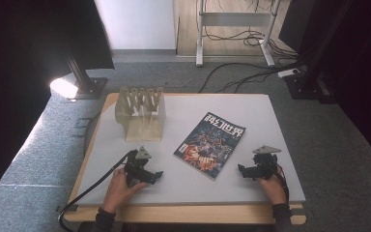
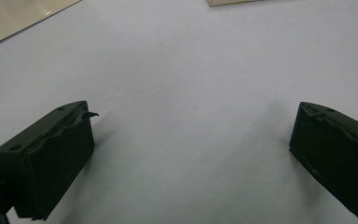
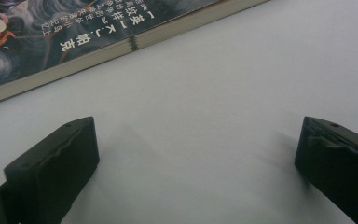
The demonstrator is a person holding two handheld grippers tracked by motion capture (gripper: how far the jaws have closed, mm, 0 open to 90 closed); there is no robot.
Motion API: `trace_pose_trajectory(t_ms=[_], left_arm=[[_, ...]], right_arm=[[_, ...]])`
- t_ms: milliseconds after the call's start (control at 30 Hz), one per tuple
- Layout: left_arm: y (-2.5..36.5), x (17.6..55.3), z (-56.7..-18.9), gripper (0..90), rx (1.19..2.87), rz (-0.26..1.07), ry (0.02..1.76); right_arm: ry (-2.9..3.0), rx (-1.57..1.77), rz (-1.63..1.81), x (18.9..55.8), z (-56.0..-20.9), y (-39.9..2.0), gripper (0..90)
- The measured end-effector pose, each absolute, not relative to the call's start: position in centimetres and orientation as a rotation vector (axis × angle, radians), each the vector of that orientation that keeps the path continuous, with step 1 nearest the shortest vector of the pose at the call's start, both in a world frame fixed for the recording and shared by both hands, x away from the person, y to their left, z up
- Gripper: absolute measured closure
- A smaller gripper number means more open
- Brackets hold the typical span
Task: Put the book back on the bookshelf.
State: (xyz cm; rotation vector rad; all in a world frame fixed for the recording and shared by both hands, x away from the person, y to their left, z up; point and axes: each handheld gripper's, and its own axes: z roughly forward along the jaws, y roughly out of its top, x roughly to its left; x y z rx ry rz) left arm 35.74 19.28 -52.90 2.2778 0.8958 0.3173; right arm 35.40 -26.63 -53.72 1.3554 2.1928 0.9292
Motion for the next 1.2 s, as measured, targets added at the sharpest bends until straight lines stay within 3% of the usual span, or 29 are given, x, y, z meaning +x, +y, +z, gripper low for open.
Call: trace_pose_trajectory(t_ms=[867, 1200], left_arm=[[18.9, 35.9, -52.6, 0.0, 2.304, 0.305, 0.903], [17.3, 36.6, -51.1, 0.0, 2.285, 0.264, 0.832]], right_arm=[[2.215, 1.345, 0.910, 35.8, -53.4, -26.5, 0.0], [2.188, 1.284, 0.980, 36.8, -52.2, -26.4, 0.1]])
